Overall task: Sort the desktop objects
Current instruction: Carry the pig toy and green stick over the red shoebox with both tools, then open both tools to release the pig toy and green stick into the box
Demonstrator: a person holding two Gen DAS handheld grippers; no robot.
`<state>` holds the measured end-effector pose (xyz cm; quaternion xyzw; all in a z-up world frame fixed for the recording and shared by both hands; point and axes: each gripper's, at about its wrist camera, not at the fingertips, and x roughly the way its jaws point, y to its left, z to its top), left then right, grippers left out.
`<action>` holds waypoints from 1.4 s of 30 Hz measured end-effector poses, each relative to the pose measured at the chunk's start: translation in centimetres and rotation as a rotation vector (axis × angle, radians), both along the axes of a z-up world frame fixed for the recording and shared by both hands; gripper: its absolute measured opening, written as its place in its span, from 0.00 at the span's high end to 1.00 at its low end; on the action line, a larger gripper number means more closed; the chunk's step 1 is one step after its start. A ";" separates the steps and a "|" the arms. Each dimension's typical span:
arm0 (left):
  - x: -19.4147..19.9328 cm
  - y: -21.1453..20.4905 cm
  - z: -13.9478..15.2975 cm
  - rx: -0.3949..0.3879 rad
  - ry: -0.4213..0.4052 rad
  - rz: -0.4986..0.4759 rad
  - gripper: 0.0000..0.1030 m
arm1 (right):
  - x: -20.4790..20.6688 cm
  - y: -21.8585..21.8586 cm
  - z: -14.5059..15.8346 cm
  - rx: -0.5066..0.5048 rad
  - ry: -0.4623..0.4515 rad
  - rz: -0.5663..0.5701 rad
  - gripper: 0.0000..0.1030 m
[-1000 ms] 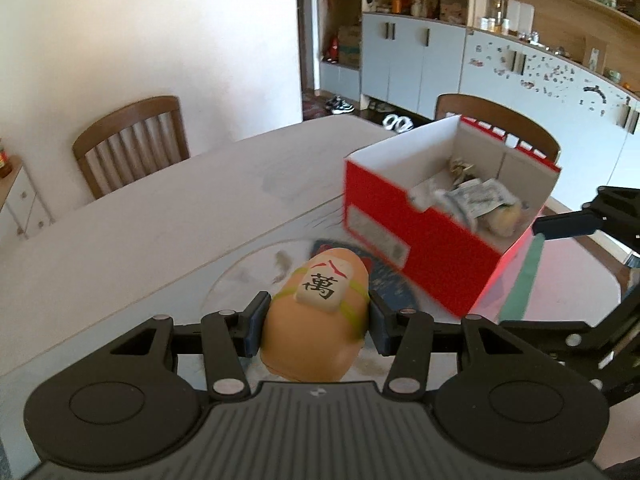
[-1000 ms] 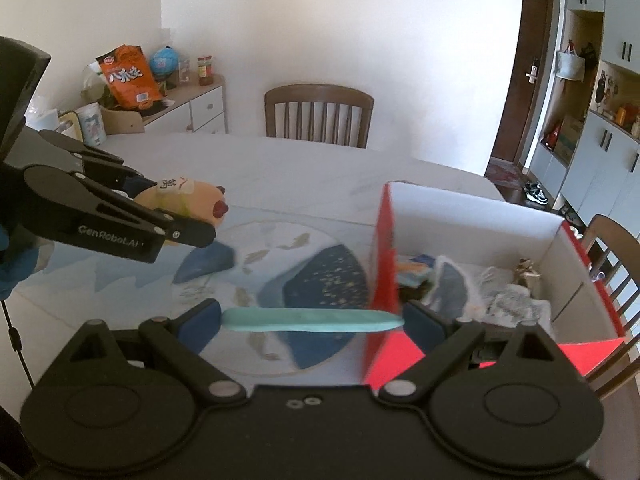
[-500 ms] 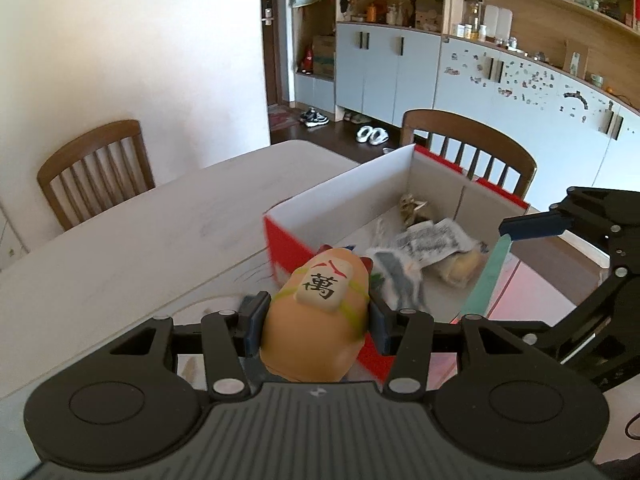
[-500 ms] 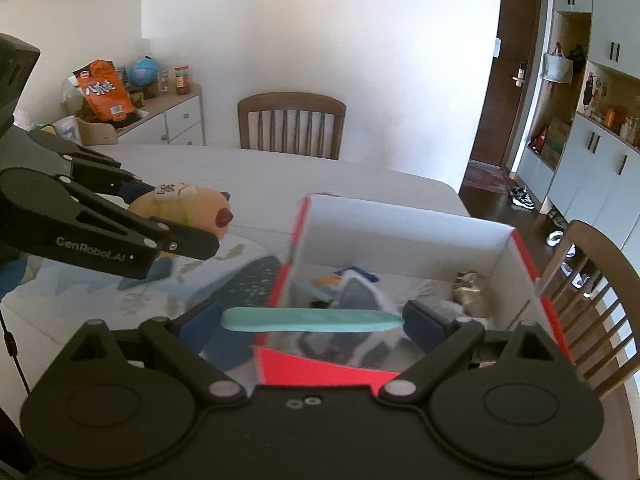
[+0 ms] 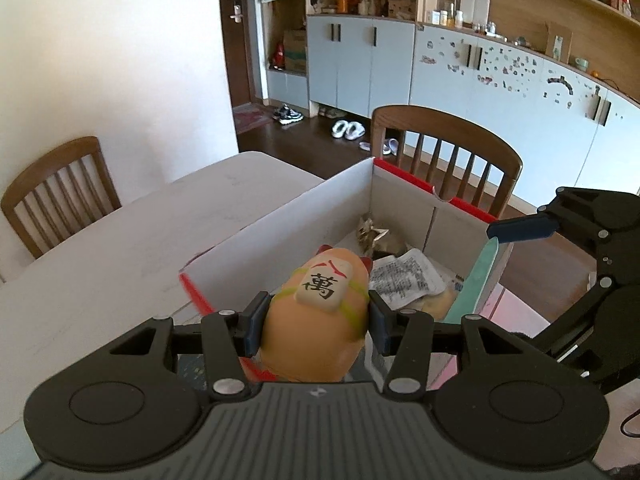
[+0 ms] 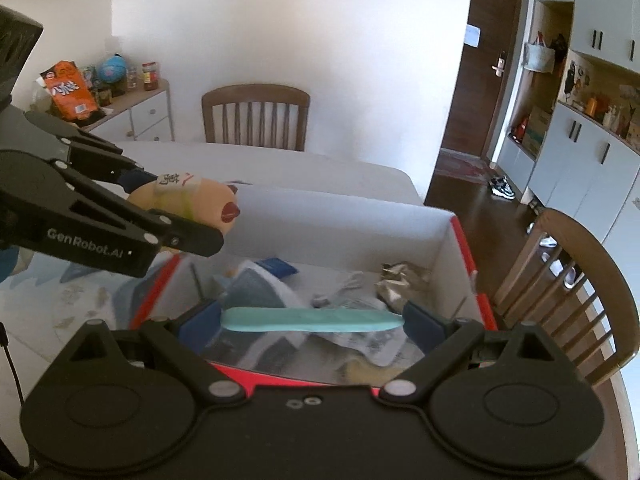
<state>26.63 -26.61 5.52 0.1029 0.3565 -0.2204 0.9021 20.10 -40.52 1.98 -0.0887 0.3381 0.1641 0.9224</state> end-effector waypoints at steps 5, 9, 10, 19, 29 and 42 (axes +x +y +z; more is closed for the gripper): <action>2.6 -1.9 -1.1 0.032 0.022 -0.013 0.52 | 1.3 -1.0 -1.1 -0.014 0.014 -0.017 0.05; 4.5 -3.3 -2.4 0.072 0.041 -0.023 0.52 | 2.1 -1.5 -1.8 -0.020 0.029 -0.016 0.06; 4.9 -3.7 -2.7 0.081 0.047 -0.025 0.52 | 2.2 -1.6 -1.9 -0.020 0.031 -0.014 0.05; 8.0 -5.1 -4.7 0.117 0.110 -0.017 0.52 | 3.7 -1.3 -3.0 -0.021 0.068 0.002 0.06; 11.2 -5.7 -7.4 0.176 0.207 -0.009 0.52 | 5.2 -0.5 -4.9 -0.046 0.152 0.023 0.05; 13.0 -6.0 -8.8 0.177 0.302 0.016 0.52 | 6.1 -0.6 -5.7 -0.037 0.168 0.072 0.05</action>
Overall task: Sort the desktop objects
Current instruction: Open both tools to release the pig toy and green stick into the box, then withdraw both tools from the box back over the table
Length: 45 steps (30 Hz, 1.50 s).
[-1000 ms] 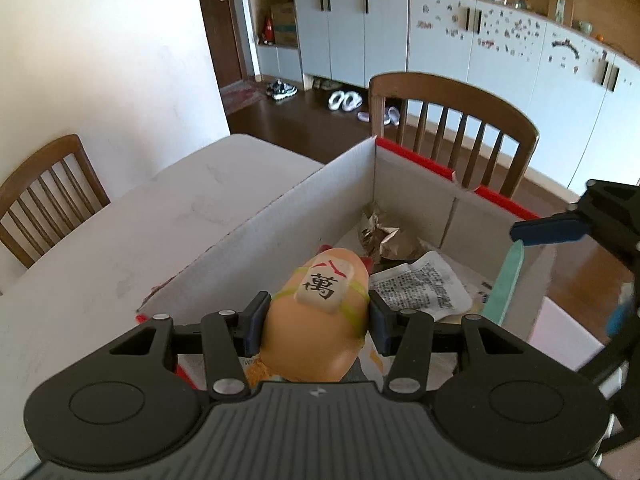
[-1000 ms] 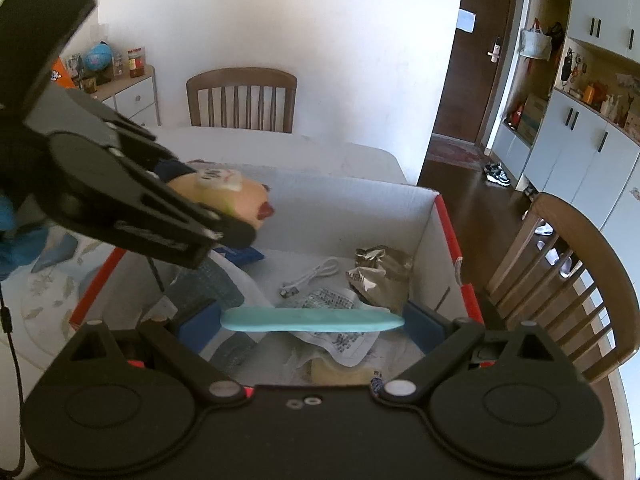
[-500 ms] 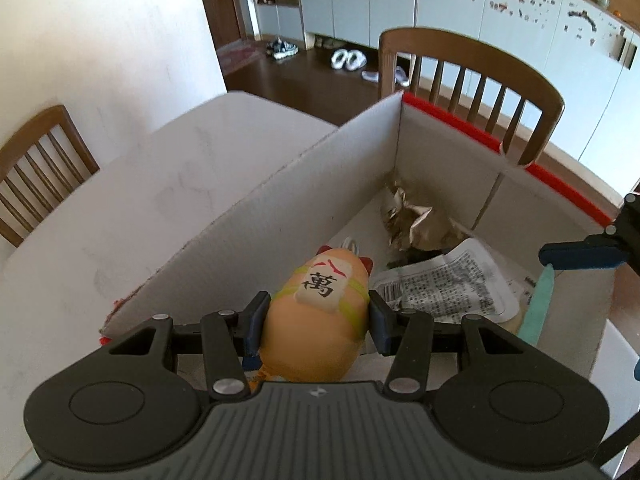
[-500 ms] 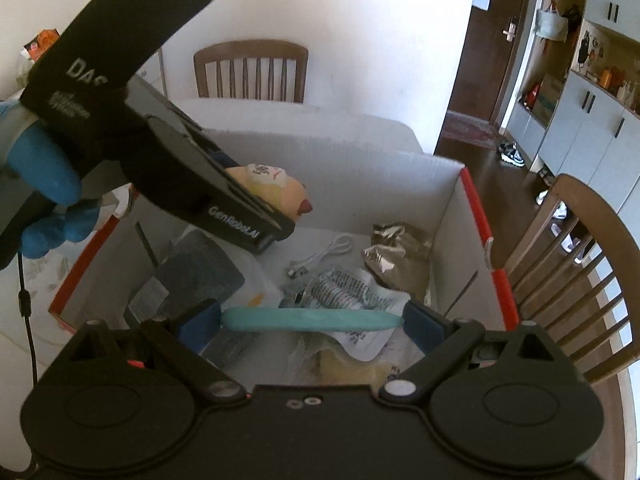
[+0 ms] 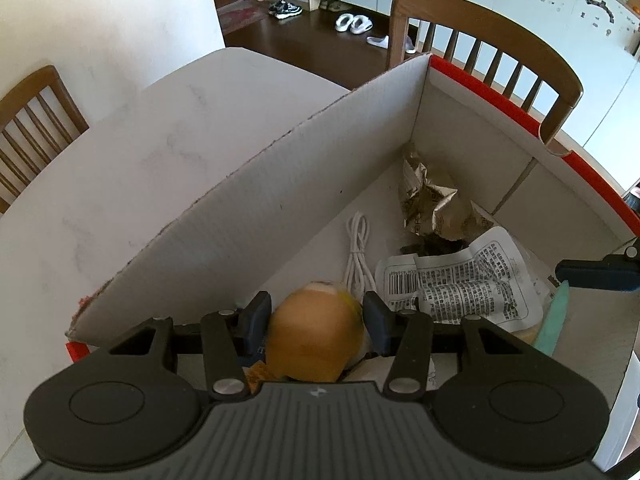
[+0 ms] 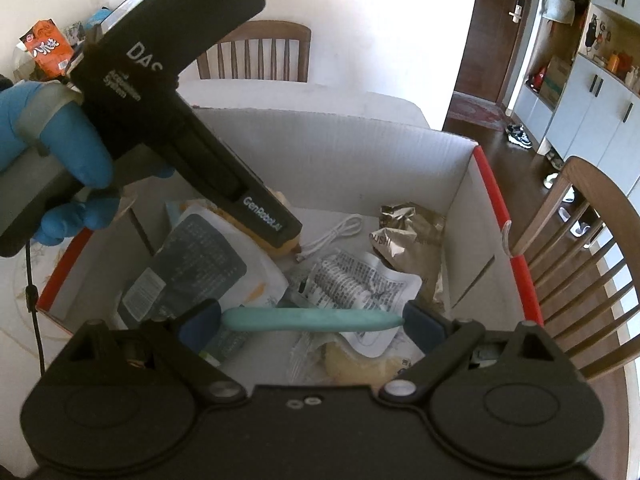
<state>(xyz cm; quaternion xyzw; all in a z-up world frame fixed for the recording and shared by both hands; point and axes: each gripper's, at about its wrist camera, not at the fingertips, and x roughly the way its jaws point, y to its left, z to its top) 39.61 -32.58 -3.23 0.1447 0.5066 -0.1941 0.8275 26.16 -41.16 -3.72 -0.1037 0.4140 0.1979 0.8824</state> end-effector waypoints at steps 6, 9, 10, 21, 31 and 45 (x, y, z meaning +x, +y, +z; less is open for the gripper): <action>-0.1 0.1 0.1 -0.010 -0.005 0.010 0.52 | 0.4 -0.1 -0.4 -0.011 0.013 0.000 0.05; -0.3 0.3 0.3 -0.008 -0.004 0.018 0.45 | 0.6 -0.1 -0.5 -0.011 0.019 0.007 0.05; -0.4 0.4 0.3 -0.006 -0.006 0.021 0.41 | 0.6 -0.1 -0.5 -0.010 0.021 0.009 0.05; -2.0 1.9 1.7 -0.016 -0.026 0.055 0.22 | -0.3 -0.3 0.4 0.017 0.008 0.018 0.03; -4.8 3.5 4.4 -0.111 -0.071 0.071 0.19 | -1.7 -0.3 2.7 0.060 -0.028 0.012 0.03; -8.9 6.9 7.1 -0.209 -0.151 0.138 0.00 | -3.7 -0.5 5.0 0.105 -0.074 -0.052 0.02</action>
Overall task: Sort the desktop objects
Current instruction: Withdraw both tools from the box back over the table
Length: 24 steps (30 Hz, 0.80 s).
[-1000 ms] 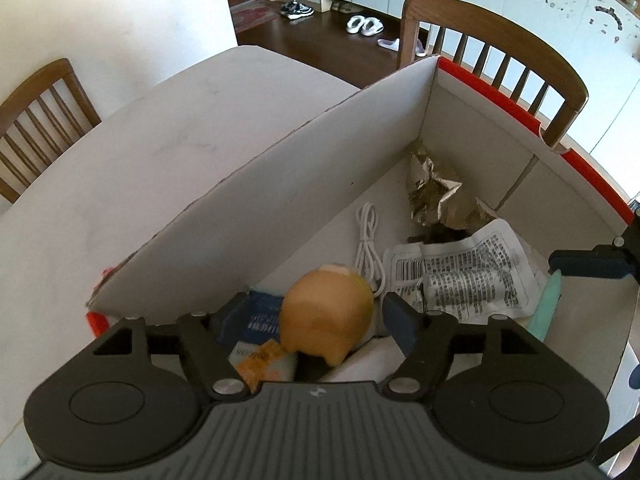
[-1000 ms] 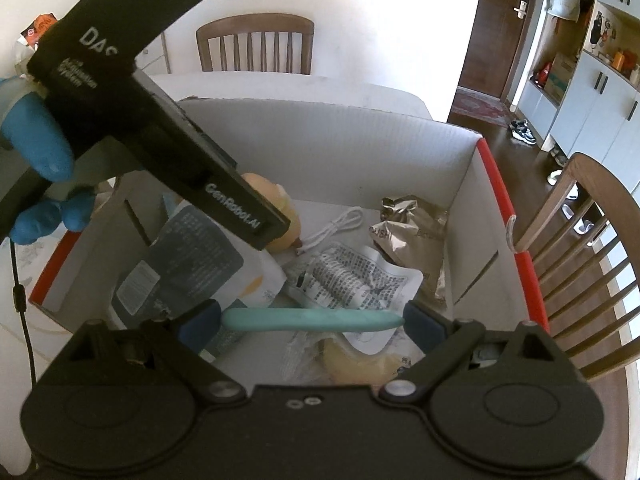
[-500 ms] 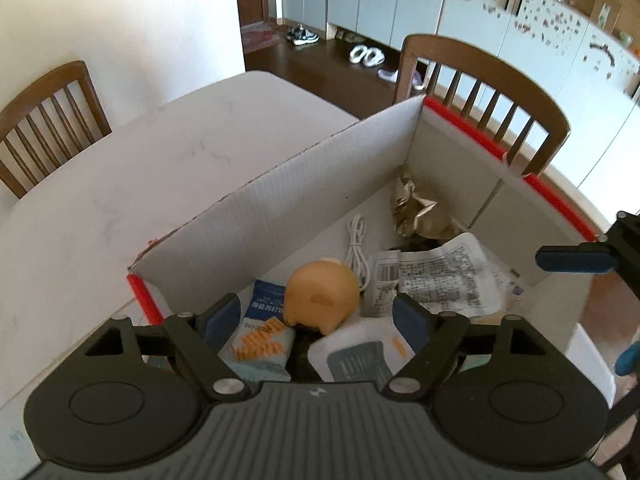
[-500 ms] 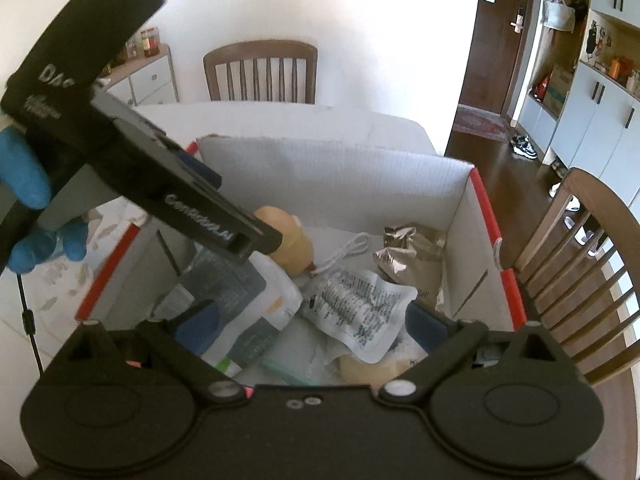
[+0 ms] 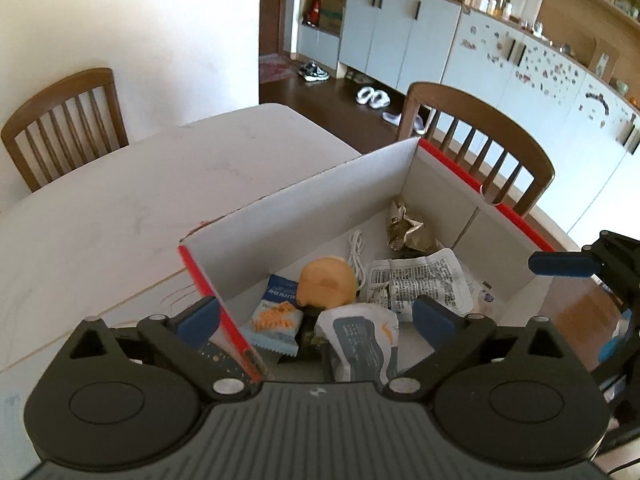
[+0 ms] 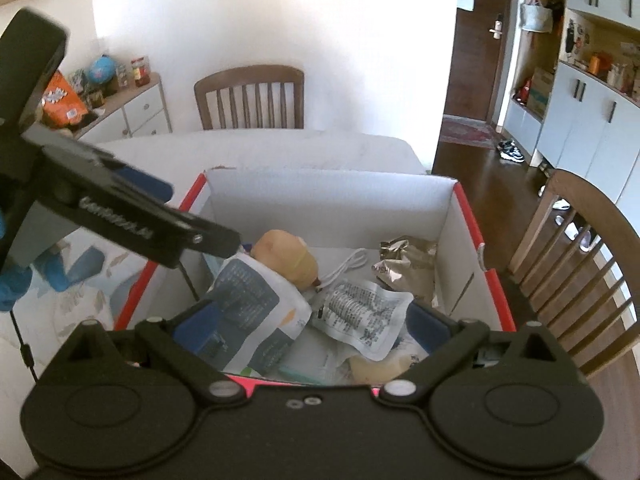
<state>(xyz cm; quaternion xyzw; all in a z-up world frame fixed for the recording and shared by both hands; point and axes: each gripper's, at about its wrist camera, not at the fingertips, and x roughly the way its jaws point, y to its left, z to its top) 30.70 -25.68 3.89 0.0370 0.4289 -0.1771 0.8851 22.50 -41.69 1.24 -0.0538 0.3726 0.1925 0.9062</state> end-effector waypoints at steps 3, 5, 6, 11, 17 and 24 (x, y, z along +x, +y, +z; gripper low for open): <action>-1.3 0.8 0.6 -0.001 -0.021 0.020 0.00 | -0.6 -0.1 0.4 0.007 -0.013 -0.014 0.02; -2.1 1.1 1.0 0.002 -0.034 0.032 0.00 | -0.9 -0.1 0.6 0.010 -0.017 -0.025 0.02; -2.5 1.2 1.2 0.006 -0.040 0.035 0.00 | -1.0 0.0 0.7 0.012 -0.017 -0.030 0.02; -4.3 1.7 2.0 0.011 -0.059 0.036 0.00 | -1.6 0.2 1.1 0.028 -0.022 -0.053 0.02; -6.4 2.2 2.7 0.000 -0.062 0.030 0.00 | -2.5 0.6 1.8 0.045 -0.031 -0.071 0.02; -8.9 2.8 3.4 -0.007 -0.060 0.035 0.00 | -4.1 0.6 2.8 0.069 -0.042 -0.079 0.02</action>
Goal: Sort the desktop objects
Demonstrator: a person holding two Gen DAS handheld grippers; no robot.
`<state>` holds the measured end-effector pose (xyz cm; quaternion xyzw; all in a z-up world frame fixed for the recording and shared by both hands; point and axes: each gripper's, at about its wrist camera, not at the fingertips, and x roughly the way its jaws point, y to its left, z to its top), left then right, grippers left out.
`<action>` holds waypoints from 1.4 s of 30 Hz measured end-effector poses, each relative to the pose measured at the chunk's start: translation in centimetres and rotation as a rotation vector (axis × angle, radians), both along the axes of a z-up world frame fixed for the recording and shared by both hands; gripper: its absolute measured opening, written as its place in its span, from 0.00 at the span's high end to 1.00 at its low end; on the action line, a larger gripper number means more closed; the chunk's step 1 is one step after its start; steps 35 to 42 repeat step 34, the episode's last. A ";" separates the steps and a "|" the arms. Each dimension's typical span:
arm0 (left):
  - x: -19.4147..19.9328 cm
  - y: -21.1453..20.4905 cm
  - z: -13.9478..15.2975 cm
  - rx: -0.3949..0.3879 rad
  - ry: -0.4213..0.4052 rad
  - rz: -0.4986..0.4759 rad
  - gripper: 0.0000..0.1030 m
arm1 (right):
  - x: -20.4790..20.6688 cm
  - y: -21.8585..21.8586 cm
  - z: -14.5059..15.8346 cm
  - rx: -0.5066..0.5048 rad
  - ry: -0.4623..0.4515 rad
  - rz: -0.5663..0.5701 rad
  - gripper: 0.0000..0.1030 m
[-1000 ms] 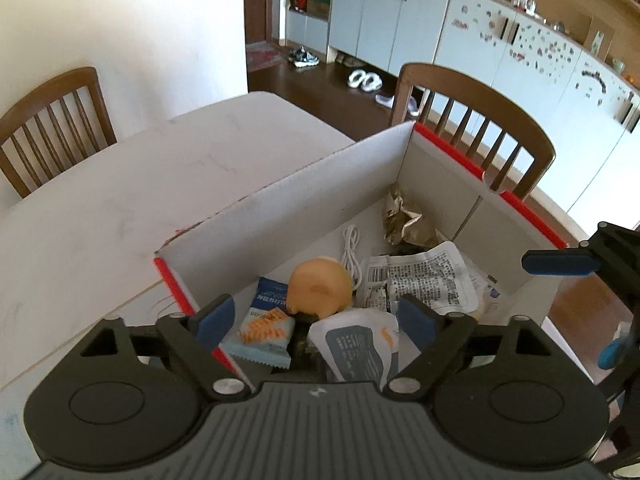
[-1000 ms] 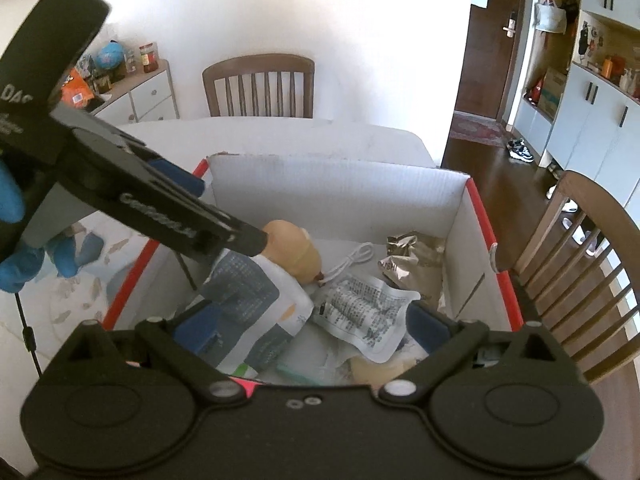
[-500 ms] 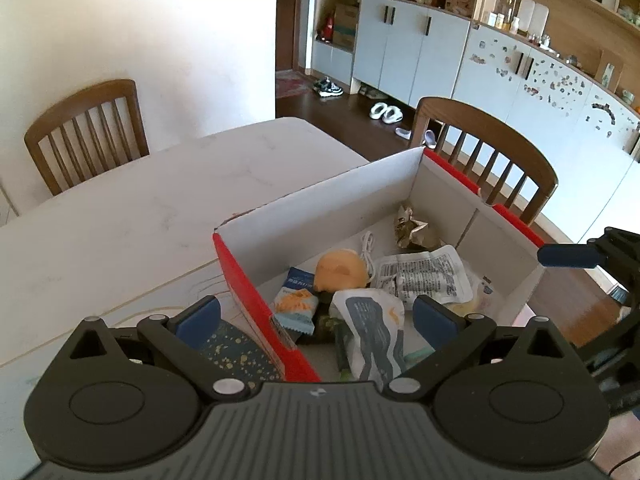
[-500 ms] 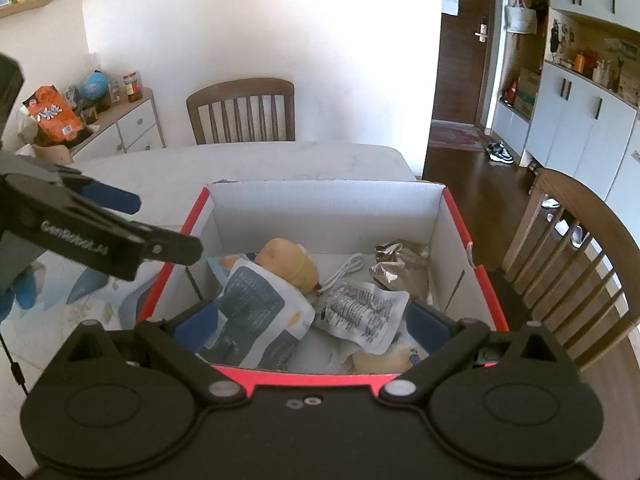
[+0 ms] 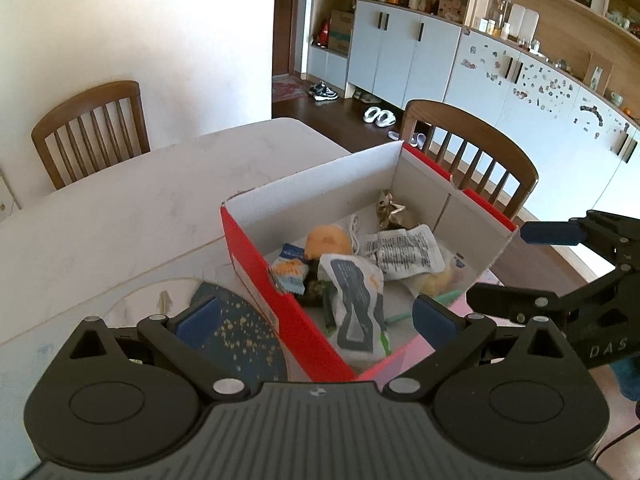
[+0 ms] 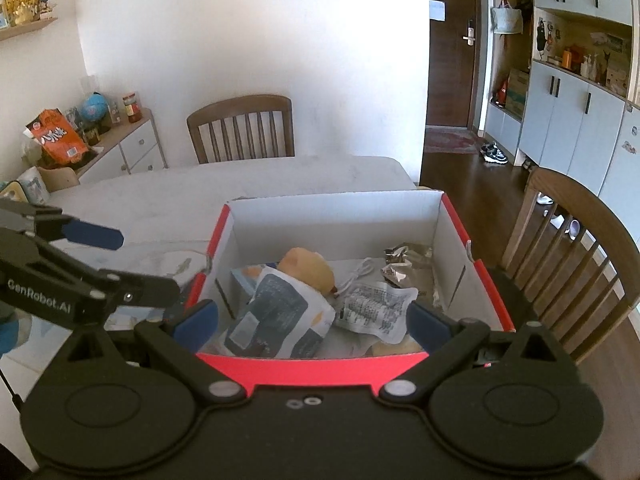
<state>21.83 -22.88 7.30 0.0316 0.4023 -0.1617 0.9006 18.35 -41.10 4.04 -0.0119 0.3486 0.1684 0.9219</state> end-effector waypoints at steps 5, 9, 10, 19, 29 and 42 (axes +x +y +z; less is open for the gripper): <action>-1.7 0.3 0.1 0.001 -0.002 0.005 0.00 | -1.2 -0.2 0.8 0.015 -0.010 0.003 0.02; -2.7 0.5 -0.1 -0.005 0.005 0.012 0.00 | -2.3 -0.3 1.2 0.023 -0.015 0.000 0.02; -2.9 0.6 -0.1 -0.008 0.009 0.017 0.00 | -2.5 -0.4 1.2 0.024 -0.014 -0.003 0.02; -4.7 1.0 -0.2 -0.016 0.003 0.013 0.00 | -4.1 -0.4 0.8 0.031 -0.002 -0.032 0.02; -5.9 1.4 -0.5 -0.005 -0.013 -0.015 0.00 | -5.5 0.0 0.6 0.036 -0.011 -0.078 0.02; -6.5 2.5 -0.6 -0.013 -0.019 -0.014 0.00 | -6.0 0.8 0.3 0.029 0.001 -0.089 0.02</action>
